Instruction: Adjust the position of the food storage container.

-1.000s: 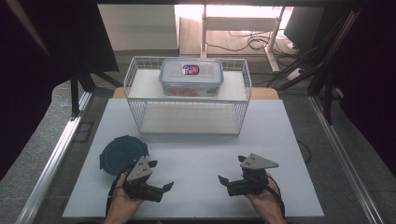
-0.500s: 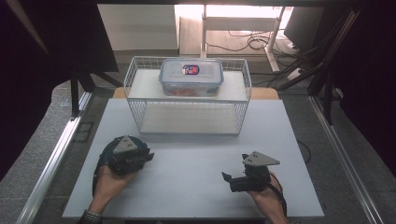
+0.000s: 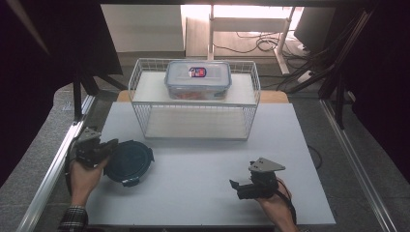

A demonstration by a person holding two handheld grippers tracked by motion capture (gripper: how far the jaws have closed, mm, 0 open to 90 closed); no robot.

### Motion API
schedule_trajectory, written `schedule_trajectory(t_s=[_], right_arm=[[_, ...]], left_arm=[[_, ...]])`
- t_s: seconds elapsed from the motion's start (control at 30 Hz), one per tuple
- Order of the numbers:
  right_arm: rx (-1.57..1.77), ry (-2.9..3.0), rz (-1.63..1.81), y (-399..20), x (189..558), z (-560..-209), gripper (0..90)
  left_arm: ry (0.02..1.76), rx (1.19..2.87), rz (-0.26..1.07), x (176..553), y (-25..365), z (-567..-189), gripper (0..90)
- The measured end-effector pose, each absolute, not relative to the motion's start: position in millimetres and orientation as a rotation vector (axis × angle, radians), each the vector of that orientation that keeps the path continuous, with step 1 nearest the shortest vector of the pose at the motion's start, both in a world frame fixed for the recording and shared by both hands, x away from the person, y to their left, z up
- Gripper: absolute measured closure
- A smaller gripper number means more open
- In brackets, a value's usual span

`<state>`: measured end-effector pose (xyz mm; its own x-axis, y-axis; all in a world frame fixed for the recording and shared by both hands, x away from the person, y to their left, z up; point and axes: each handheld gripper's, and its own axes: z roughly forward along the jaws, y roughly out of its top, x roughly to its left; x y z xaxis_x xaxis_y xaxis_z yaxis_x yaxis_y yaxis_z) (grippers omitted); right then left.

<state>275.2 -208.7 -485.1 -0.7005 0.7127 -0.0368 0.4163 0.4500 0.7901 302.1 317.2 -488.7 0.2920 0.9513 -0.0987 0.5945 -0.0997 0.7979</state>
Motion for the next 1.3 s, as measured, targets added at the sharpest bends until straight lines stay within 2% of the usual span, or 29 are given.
schedule_trajectory(t_s=[0.2, 0.43, 0.87, 0.97, 1.03, 1.13, 1.3], right_arm=[[0.961, 2.356, 1.112, -208, 276, -488, 2.7], [0.95, 2.371, 1.097, -207, 276, -489, 3.0], [0.952, 2.383, 1.084, -206, 276, -491, 3.1], [0.95, 2.384, 1.084, -207, 276, -491, 3.1], [0.945, 2.383, 1.083, -207, 276, -491, 3.2], [0.944, 2.382, 1.088, -208, 276, -490, 3.2], [0.937, 2.386, 1.081, -207, 275, -490, 3.3]], left_arm=[[1.463, 1.814, 0.533, 306, 330, -508, 90.0], [1.474, 1.783, 0.499, 306, 330, -508, 90.0], [1.357, 1.888, 0.425, 306, 272, -503, 90.0], [1.345, 1.892, 0.424, 306, 272, -504, 90.0], [1.361, 1.87, 0.428, 303, 276, -505, 90.0], [1.414, 1.905, 0.513, 292, 281, -509, 90.0], [1.463, 1.893, 0.448, 267, 290, -515, 90.0]])
